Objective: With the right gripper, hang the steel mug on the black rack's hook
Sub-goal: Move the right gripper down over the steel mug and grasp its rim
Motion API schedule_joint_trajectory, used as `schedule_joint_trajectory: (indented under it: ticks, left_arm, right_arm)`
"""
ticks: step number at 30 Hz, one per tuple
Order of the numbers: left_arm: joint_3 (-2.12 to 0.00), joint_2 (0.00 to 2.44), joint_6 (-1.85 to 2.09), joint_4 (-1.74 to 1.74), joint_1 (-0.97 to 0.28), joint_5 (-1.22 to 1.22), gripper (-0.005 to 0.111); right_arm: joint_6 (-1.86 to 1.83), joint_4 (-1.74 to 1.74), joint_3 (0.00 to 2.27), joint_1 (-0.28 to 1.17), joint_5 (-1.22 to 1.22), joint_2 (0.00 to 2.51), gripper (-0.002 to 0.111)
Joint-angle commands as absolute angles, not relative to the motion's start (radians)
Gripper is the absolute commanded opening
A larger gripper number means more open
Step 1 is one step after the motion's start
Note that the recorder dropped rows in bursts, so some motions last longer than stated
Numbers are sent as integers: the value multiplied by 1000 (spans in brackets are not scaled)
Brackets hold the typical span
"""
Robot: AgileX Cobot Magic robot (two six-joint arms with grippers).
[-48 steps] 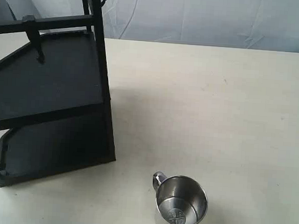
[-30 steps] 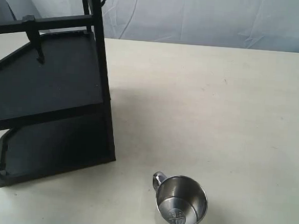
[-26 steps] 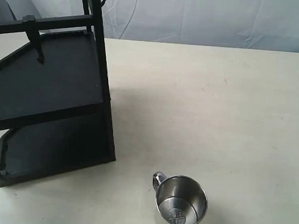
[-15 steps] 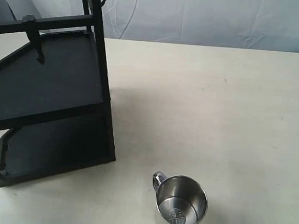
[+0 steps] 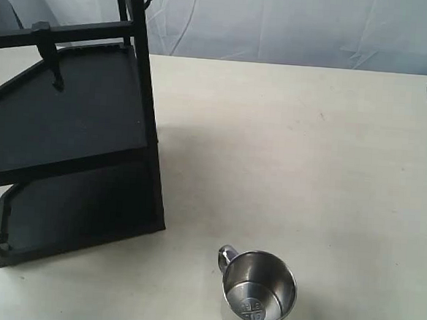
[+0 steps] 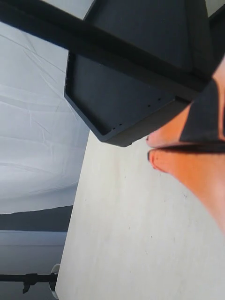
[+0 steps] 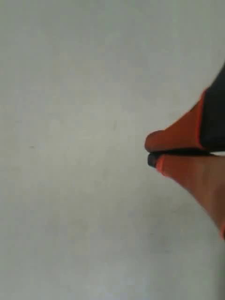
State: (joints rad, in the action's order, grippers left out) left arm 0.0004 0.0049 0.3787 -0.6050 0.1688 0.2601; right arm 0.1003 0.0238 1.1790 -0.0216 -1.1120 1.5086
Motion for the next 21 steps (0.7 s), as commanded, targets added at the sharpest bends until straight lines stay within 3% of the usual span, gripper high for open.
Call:
schedule_joint_trajectory:
  ticks: [1,5,7,8,9,12,21]
  left_arm:
    - [0,0,378,-620,169,253,2]
    - [0,0,378,-620,169,253,2]
    - [0,0,380,-620,169,253,2]
    - [0,0,380,-620,169,253,2]
    - [0,0,380,-620,169,253,2]
    - [0,0,380,-620,169,253,2]
    - [0,0,380,-645,169,253,2]
  right_arm:
    - [39,-117,1191,20,-1192,1565,-1]
    - [-10,-196,1191,125,-1212,1565,0]
    - [-37,-204,1191,196,-1221,1565,8]
    - [-59,-218,1191,223,-1221,1565,13]
    - [-82,-279,1191,287,-1221,1565,30]
    - [-79,-341,1191,369,-1221,1565,54]
    - [82,-215,1186,542,-1221,1565,57]
